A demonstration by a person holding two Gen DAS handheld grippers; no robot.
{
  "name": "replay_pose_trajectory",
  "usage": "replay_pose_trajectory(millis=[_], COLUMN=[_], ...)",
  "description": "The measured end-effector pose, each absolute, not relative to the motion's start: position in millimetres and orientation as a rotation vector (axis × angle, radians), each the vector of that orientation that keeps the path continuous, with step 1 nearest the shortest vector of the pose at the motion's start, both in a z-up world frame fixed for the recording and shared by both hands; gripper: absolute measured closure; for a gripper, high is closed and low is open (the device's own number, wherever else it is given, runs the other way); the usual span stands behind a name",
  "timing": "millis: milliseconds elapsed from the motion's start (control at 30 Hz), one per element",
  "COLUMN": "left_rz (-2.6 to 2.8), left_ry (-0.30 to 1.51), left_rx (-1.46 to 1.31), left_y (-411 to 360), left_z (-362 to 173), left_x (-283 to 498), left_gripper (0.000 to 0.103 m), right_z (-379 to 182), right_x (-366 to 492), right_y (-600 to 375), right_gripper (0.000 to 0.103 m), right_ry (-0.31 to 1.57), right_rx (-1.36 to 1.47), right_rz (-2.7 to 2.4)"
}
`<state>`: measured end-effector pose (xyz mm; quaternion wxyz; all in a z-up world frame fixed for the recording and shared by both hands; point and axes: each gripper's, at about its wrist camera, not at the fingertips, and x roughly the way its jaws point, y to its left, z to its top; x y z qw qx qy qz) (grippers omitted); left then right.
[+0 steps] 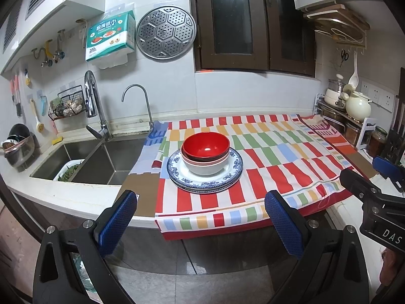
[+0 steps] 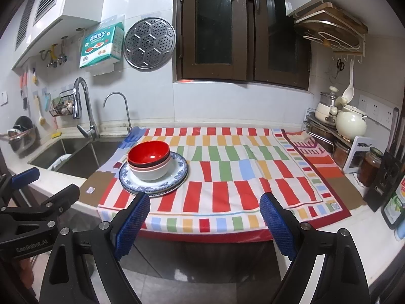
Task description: Organize plates and bowls
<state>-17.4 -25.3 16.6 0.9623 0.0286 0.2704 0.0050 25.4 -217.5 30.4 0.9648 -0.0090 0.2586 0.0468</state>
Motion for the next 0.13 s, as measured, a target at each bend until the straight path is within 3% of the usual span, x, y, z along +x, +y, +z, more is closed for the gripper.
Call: replay_pose_trajectory(millis=[133], left_rz=[0.003], left_ry=[0.542], left_rx=[0.061], left_y=[-27.8], left_z=[17.0], left_x=[-17.6], left_gripper=[0.0], right_z=[31.2], right_x=[20.1], right_y=[-220.2], right_gripper=[0.014], right_ry=[0.521], right_rx=[-0.024], right_rz=[0.088])
